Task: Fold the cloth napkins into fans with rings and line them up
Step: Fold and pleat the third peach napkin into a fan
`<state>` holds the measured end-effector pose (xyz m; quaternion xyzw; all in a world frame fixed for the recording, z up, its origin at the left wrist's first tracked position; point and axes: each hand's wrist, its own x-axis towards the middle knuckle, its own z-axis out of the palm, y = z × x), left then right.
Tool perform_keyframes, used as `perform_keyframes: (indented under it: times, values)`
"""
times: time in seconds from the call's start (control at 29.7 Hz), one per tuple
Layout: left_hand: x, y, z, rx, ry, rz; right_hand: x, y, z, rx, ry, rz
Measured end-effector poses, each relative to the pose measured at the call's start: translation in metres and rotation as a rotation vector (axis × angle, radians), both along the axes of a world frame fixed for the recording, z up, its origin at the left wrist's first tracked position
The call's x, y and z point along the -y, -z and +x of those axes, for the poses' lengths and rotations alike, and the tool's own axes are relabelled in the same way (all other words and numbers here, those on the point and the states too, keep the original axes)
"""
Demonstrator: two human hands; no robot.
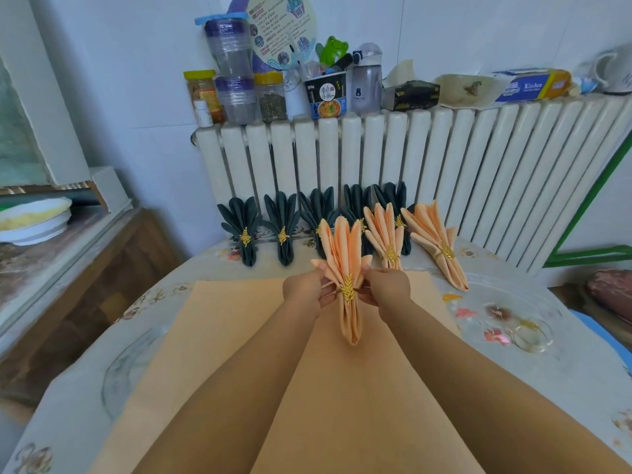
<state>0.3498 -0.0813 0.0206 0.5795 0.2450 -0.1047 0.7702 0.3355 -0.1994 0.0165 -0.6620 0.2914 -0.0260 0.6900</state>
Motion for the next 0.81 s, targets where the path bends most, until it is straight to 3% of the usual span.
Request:
perform_keyframes:
  times: [0.2, 0.34, 0.47, 0.81]
  values:
    - [0.009, 0.009, 0.063, -0.019, 0.005, -0.002, 0.004, 0.004, 0.058, -0.059, 0.013, 0.034]
    - [0.012, 0.021, 0.099, -0.052, -0.018, 0.039, 0.004, 0.01, 0.09, -0.076, 0.018, -0.072]
    - [0.014, 0.028, 0.112, -0.062, 0.009, 0.071, 0.004, 0.017, 0.1, -0.083, 0.051, -0.203]
    - [0.021, 0.039, 0.12, -0.089, 0.047, 0.042, 0.002, 0.024, 0.104, -0.033, 0.088, -0.309]
